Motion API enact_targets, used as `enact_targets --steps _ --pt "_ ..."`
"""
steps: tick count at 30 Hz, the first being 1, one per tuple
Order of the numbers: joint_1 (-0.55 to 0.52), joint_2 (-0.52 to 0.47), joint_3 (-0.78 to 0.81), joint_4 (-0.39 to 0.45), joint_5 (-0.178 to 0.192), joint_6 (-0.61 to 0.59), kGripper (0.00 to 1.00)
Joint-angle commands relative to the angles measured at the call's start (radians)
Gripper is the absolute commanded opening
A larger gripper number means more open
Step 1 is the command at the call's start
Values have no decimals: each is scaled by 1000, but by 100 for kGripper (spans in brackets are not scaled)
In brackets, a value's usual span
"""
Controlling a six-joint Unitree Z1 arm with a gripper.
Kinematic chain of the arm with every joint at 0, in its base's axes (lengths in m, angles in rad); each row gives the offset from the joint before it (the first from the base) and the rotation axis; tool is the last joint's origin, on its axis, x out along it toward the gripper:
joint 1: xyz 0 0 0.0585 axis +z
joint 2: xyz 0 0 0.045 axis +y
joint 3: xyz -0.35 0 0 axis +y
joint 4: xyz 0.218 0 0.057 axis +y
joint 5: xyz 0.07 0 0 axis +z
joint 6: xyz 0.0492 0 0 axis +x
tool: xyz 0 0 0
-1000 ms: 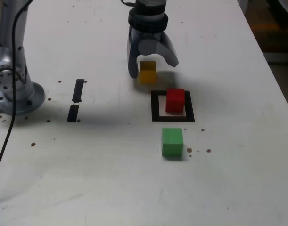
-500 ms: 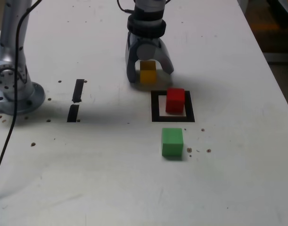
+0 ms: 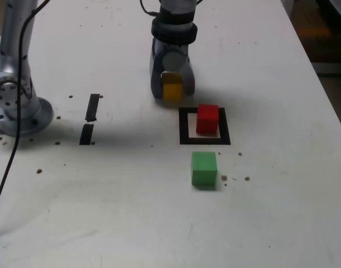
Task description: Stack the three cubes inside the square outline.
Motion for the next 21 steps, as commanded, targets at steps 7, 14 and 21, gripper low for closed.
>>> enact_targets --steps 7,14,21 --pt "-16 -85 -26 83 31 -40 22" --pt "-75 -169 -115 248 52 -124 22" --pt "-168 -177 -231 373 54 -202 22"
